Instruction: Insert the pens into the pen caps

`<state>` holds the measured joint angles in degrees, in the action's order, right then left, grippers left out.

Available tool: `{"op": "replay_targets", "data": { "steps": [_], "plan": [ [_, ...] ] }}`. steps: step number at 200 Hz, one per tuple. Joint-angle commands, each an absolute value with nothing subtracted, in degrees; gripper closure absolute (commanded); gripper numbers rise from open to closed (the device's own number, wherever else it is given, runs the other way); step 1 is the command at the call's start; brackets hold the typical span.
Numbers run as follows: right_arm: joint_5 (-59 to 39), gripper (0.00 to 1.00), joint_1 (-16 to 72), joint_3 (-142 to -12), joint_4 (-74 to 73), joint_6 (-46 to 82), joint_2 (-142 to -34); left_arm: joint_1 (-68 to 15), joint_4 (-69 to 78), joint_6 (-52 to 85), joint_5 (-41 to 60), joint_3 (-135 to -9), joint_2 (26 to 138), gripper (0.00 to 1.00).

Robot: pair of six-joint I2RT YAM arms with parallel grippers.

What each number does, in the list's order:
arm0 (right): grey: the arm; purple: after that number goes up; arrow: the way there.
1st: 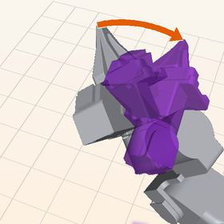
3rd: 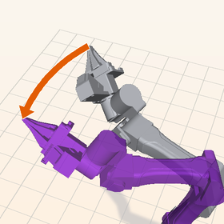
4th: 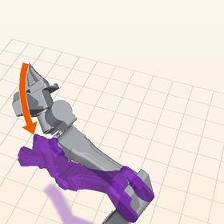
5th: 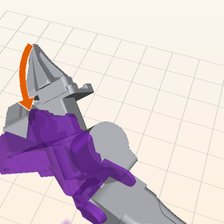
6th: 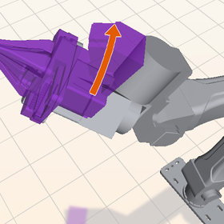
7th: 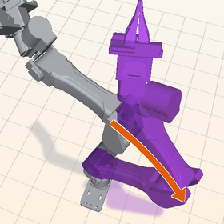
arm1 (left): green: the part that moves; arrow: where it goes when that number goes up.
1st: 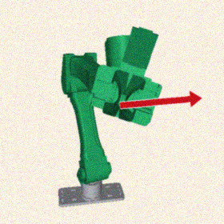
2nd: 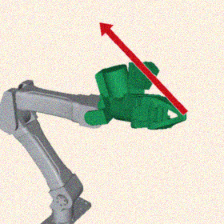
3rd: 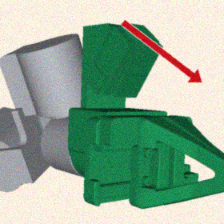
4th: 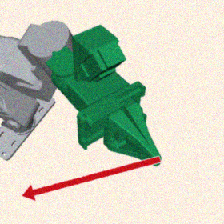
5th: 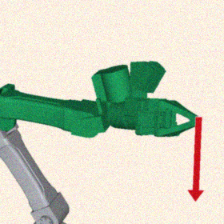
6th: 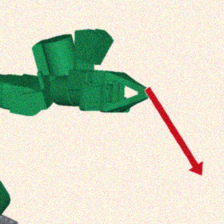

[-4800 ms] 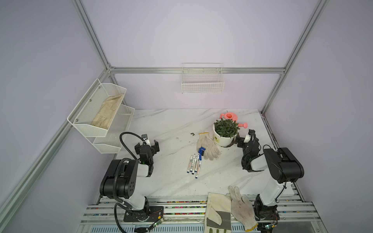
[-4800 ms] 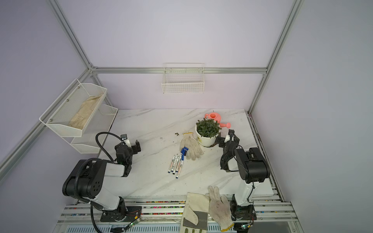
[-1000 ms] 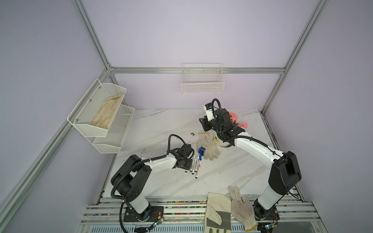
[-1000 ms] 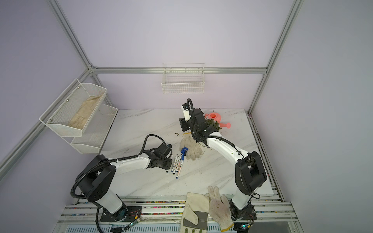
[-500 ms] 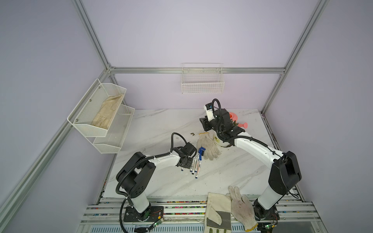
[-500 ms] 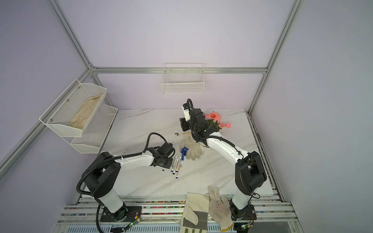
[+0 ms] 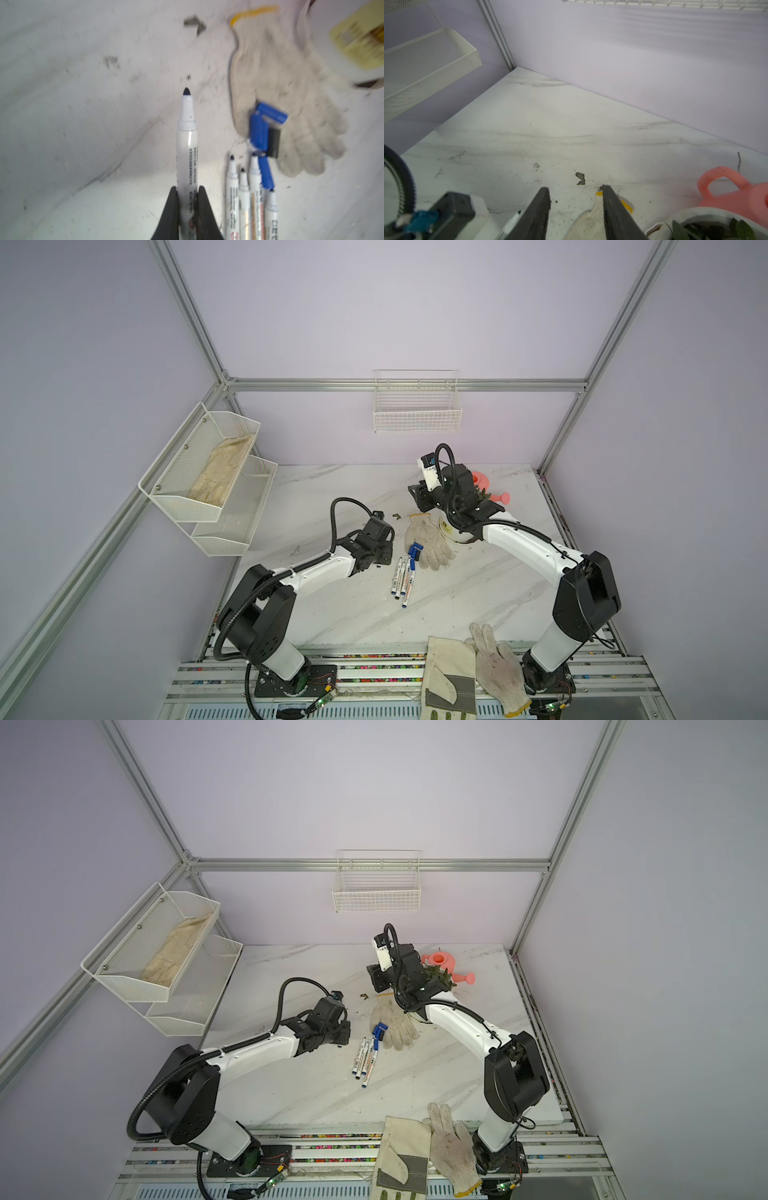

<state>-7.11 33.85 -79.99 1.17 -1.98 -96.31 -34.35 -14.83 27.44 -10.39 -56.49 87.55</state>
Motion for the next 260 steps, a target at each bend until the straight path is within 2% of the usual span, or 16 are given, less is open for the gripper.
{"op": "replay_targets", "data": {
  "steps": [1,22,55,102,181,202,227,253,260],
  "plan": [
    [-15.45,0.55,33.58,-82.9,4.42,-1.23,-96.17,-32.97,2.63,28.24,-7.91,-56.49,82.03,1.0],
    [-22.84,0.56,33.53,-83.71,5.04,0.24,-96.41,-32.68,12.82,26.32,-7.97,-52.62,79.12,1.0],
    [-32.73,0.56,33.49,-84.61,4.47,2.49,-97.14,-32.74,16.52,22.78,-5.03,-52.07,79.36,1.0],
    [-33.2,0.56,33.31,-86.09,3.95,2.84,-97.45,-32.92,18.51,21.8,-4.56,-51.02,79.45,1.0],
    [-36.19,0.65,32.17,-89.09,2.36,7.13,-101.68,-36.08,23.15,19.01,-7.66,-49.05,79.08,1.0],
    [-38.53,0.69,32.17,-87.96,0.85,8.4,-101.54,-36.21,23.7,18.97,-8.07,-48.98,79.36,1.0],
    [-40.83,0.84,32.09,-86.95,0.2,8.69,-100.82,-36.2,24.87,19.04,-8.77,-48.98,79.72,1.0],
    [-42.73,0.94,30.85,-86.46,-0.12,9.39,-100.16,-35.29,23.7,21.56,-5.55,-50.31,80.31,1.0],
    [-43.37,0.95,30.3,-86.32,-0.27,9.72,-99.89,-34.81,23.35,22.66,-3.45,-50.76,80.45,0.93]
  ]
}}
